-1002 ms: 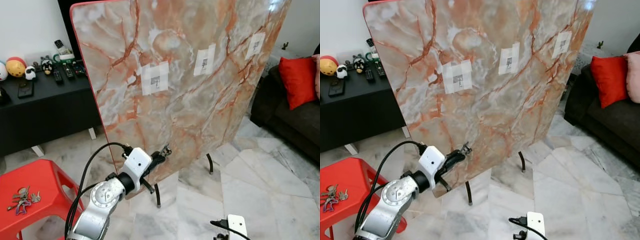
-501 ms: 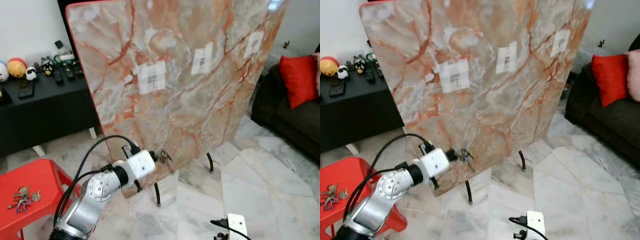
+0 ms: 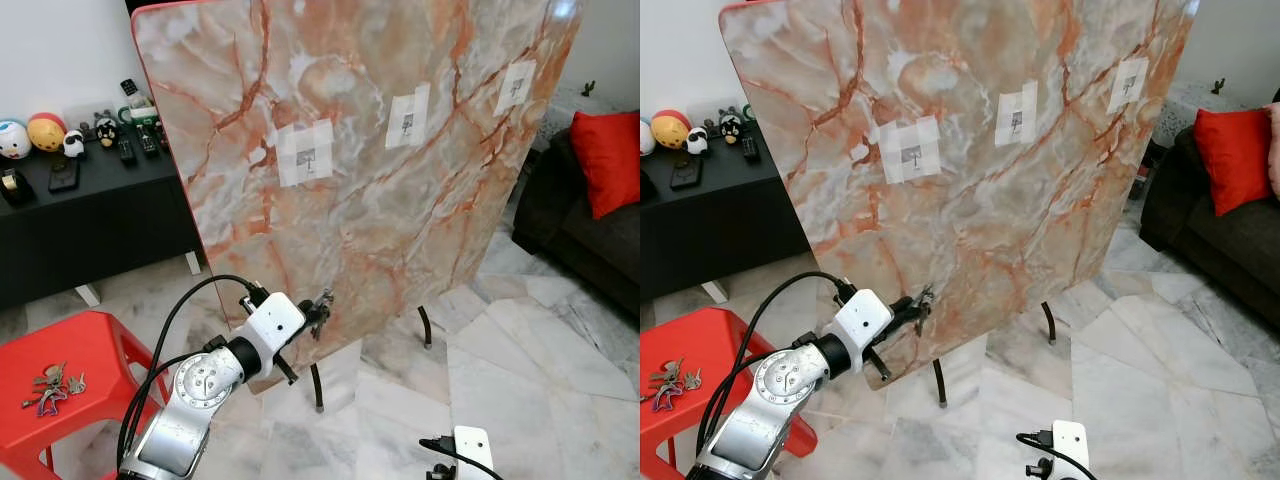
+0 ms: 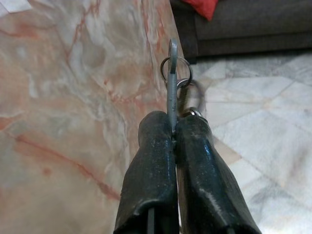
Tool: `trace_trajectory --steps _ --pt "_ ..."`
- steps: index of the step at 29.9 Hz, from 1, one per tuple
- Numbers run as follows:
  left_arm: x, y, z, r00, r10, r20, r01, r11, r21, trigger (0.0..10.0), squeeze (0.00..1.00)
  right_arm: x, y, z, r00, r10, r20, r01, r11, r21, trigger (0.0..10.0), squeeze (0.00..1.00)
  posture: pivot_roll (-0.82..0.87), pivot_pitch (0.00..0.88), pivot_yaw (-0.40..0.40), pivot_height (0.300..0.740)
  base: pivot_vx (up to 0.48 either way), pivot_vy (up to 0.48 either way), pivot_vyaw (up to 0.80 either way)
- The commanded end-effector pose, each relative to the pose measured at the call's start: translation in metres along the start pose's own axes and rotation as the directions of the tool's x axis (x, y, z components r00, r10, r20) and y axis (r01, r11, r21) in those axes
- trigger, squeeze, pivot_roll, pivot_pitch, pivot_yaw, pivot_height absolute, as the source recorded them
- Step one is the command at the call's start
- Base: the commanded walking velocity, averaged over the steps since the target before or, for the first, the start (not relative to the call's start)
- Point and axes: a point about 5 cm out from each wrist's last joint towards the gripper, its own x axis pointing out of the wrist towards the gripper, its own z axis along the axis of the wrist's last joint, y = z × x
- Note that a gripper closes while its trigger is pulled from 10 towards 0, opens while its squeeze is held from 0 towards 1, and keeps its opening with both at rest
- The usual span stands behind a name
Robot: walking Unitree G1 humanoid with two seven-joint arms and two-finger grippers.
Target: Hang keys on a hook
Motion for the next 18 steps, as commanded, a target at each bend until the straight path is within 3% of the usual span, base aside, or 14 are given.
trace_trajectory --steps 1,4,7,8,9,18 --pt "0.000 0.001 0.003 1.000 0.009 0.011 -0.009 1.000 -0.022 10.0 0.00 0.000 -0.002 0.000 1.000 -0.007 -0.001 0.007 1.000 0.004 10.0 0.00 0.05 0.012 -0.052 0.740 0.000 0.000 0.00" --pt "0.000 0.002 0.001 1.000 0.028 -0.008 -0.028 0.999 -0.021 10.0 0.00 0.000 -0.003 0.000 1.000 -0.007 -0.001 0.007 1.000 0.005 10.0 0.00 0.05 0.012 -0.053 0.740 0.000 0.000 0.00" --pt "0.000 0.003 -0.001 0.998 0.064 -0.013 -0.065 0.995 -0.072 10.0 0.00 0.000 -0.003 0.000 1.000 -0.008 -0.002 0.008 1.000 0.003 10.0 0.00 0.05 0.012 -0.054 0.740 0.000 0.000 0.00" --pt "0.001 0.003 0.000 0.996 0.086 -0.007 -0.086 0.989 -0.119 10.0 0.00 0.000 -0.003 0.000 1.000 -0.007 -0.002 0.007 1.000 0.003 10.0 0.00 0.05 0.011 -0.054 0.740 0.000 0.000 0.00" --pt "0.002 0.001 0.006 0.992 0.124 0.035 -0.113 0.967 -0.227 10.0 0.00 0.000 -0.003 0.000 1.000 -0.007 -0.001 0.007 1.000 0.006 10.0 0.00 0.05 0.011 -0.054 0.740 0.000 0.000 0.00" --pt "0.007 -0.006 0.009 0.992 0.123 0.041 -0.110 0.967 -0.231 10.0 0.00 0.000 -0.003 0.000 1.000 -0.006 0.002 0.006 1.000 0.009 10.0 0.00 0.05 0.009 -0.055 0.740 0.000 0.000 0.00"
